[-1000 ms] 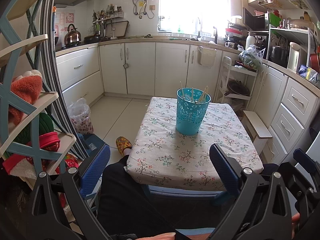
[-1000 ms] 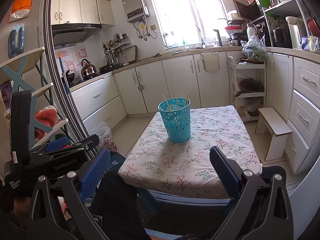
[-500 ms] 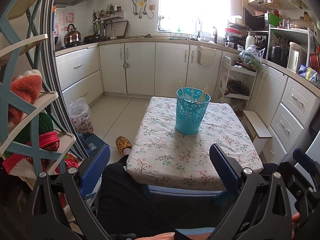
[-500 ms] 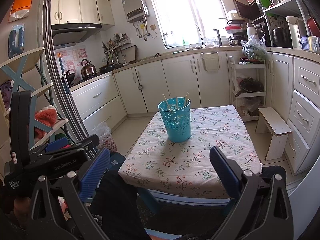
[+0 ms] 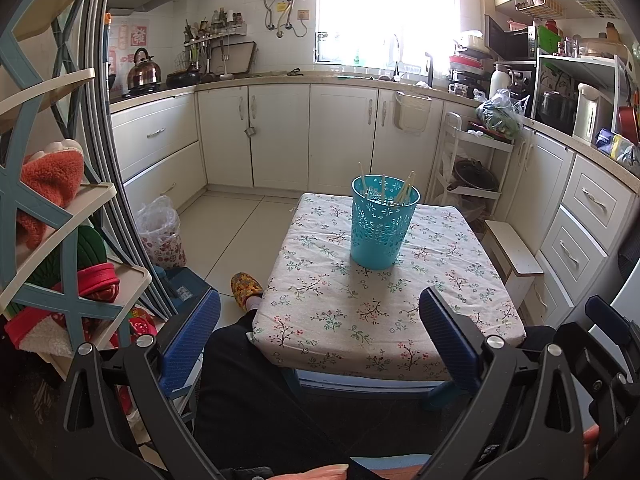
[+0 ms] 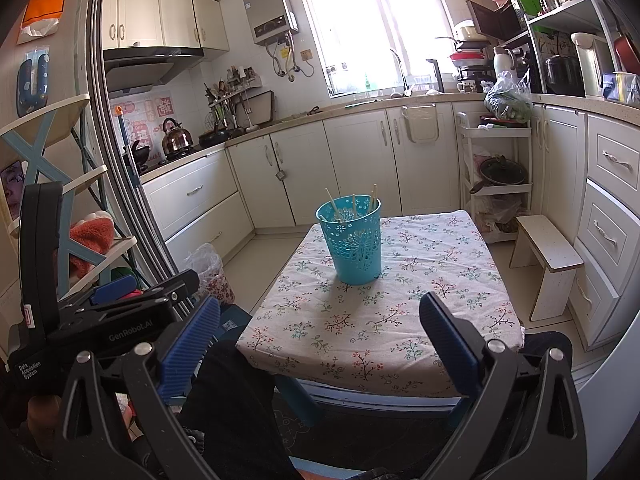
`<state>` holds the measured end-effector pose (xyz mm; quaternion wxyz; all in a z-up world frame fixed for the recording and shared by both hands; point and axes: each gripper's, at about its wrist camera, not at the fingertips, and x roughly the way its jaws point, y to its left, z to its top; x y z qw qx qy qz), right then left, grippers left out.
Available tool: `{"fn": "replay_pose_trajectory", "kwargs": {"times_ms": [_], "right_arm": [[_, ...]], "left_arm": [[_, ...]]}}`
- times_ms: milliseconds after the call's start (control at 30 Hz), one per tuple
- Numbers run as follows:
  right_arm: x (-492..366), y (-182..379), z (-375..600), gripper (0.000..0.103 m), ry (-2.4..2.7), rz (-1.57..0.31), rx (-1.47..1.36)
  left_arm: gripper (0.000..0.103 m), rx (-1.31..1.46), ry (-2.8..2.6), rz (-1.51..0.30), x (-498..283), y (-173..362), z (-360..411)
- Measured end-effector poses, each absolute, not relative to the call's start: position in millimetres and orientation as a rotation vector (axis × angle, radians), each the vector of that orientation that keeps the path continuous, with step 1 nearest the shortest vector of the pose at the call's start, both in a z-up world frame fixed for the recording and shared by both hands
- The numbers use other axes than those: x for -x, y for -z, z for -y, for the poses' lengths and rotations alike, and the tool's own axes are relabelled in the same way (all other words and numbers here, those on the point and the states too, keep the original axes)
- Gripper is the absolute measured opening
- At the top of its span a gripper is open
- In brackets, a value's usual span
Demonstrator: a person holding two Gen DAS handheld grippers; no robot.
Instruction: Organize utensils
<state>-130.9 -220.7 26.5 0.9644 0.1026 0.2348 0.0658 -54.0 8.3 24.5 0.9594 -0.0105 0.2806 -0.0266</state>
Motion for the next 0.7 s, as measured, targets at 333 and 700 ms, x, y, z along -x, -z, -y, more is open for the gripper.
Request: {"fn": "replay_pose_trajectory", "kwargs": {"times_ms": [333, 700], "right_arm": [[130.9, -26.5, 221.0, 0.096, -0.134, -0.476, -0.208], [131.6, -26.2, 220.3, 0.096, -0.133, -0.479, -0.209]], "left_arm": [[0.096, 0.021, 0.054, -0.569, 53.7, -24.3, -8.2], [0.096, 0.018, 0.056, -0.574, 55.0, -23.7, -6.2]]}}
